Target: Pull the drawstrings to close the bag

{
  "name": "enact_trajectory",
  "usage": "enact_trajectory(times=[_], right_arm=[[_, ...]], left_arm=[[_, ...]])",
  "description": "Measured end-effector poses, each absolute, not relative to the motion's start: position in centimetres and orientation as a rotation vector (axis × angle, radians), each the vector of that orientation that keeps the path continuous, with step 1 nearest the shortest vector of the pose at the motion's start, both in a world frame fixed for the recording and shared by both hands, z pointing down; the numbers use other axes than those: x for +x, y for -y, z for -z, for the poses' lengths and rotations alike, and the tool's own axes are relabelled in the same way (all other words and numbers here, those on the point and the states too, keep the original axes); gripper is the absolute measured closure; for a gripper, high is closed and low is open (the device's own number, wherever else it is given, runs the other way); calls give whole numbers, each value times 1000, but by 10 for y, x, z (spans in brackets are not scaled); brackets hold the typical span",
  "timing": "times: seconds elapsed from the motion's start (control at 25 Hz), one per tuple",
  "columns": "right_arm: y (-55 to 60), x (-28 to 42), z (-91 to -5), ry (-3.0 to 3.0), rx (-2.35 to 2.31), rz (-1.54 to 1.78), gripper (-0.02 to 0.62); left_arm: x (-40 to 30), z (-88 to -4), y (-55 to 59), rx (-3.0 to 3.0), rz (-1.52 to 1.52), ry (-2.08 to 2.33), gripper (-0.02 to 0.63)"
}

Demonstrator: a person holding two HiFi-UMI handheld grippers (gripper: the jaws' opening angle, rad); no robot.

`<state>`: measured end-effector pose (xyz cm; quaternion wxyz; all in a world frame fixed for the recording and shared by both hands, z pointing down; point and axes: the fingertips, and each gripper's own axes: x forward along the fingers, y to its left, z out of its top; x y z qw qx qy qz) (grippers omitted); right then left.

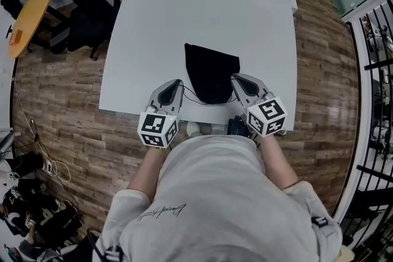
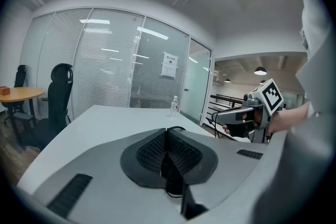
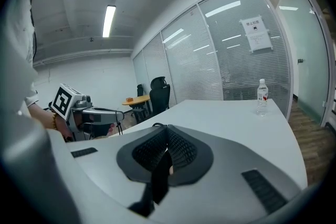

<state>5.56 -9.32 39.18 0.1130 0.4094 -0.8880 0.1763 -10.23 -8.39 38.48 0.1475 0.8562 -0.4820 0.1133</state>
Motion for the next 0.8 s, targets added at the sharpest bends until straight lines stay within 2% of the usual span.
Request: enact_trajectory(times=[0.8], right_arm=[[96,64,-390,2586,1244,-527,571]], left_arm=[[-109,-386,87,2454,-324,1389,589]])
